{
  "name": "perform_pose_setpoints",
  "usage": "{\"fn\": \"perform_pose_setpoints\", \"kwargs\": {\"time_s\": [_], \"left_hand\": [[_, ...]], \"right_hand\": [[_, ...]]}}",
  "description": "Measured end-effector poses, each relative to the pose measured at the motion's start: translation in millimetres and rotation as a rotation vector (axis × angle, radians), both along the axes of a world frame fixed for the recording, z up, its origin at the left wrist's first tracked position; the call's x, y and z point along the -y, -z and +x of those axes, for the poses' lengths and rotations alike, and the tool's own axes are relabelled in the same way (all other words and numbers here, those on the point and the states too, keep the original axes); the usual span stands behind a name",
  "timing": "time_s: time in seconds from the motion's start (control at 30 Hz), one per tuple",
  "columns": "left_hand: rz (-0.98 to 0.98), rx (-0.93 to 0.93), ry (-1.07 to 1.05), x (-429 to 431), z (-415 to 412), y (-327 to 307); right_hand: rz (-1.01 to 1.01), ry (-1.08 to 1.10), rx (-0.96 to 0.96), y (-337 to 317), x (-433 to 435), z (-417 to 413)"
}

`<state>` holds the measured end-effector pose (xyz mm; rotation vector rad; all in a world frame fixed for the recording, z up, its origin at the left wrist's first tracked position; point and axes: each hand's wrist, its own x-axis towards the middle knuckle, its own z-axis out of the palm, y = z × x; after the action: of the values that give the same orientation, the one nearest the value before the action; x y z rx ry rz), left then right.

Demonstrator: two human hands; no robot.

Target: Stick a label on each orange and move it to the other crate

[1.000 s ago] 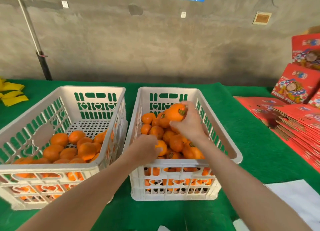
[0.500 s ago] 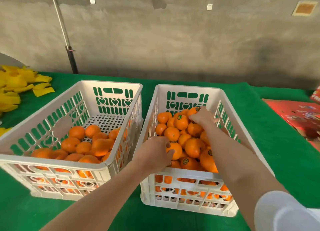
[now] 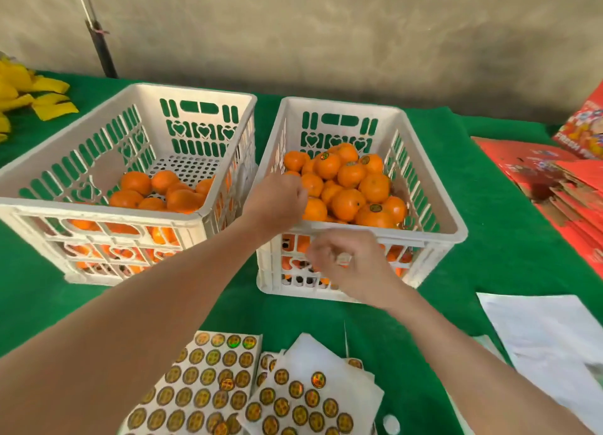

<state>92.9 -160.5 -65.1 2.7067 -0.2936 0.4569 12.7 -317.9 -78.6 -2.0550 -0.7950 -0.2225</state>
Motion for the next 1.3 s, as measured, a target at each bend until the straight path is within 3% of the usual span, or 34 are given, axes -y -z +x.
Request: {"fn": "perform_pose_setpoints", "kwargs": {"time_s": [0.07, 0.13, 0.23, 0.33, 0.43, 0.5, 0.57, 0.67, 0.77, 0.87, 0.97, 1.0, 1.1, 1.3], "left_hand": [[-0.007, 0.088, -0.018, 1, -8, 3], [-0.015, 0.122, -0.011, 0, -17, 4], [-0.094, 0.132, 0.091, -2, -36, 12], [-0.286, 0.169, 0.199, -6, -60, 19], [-0.260, 0.290, 0.305, -8, -92, 41], [-0.285, 0.252, 0.324, -7, -113, 65], [-0.464, -0.032, 0.218, -5, -124, 81], [-0.776, -0.730, -0.006, -5, -124, 91], [-0.804, -1.030, 0.035, -9, -119, 97], [-0.872, -1.136, -0.033, -6, -119, 96], [-0.927, -1.219, 0.000, -6, -115, 96], [-0.933, -1.235, 0.012, -7, -115, 96], [-0.913, -1.259, 0.037, -8, -113, 96], [-0.838, -1.314, 0.134, -10, -111, 102]], "right_hand": [[-0.426, -0.015, -0.342, 43, 2, -16], [-0.806, 0.025, -0.549, 83, 10, -22], [-0.984, 0.087, -0.686, 114, 15, -29], [-0.905, 0.110, -0.743, 124, 8, -33], [-0.772, 0.127, -0.789, 118, 3, -34], [-0.614, 0.137, -0.773, 108, 6, -31], [-0.370, 0.171, -0.749, 99, 12, -27], [-0.094, 0.222, -0.742, 91, 19, -24], [0.014, 0.273, -0.781, 94, 23, -23], [-0.047, 0.289, -0.627, 93, 27, -32], [-0.178, 0.181, -0.127, 90, 33, -45], [-0.199, 0.100, -0.048, 88, 34, -49], [-0.319, -0.070, 0.048, 84, 36, -60], [-0.386, -0.107, 0.147, 82, 36, -64]]}}
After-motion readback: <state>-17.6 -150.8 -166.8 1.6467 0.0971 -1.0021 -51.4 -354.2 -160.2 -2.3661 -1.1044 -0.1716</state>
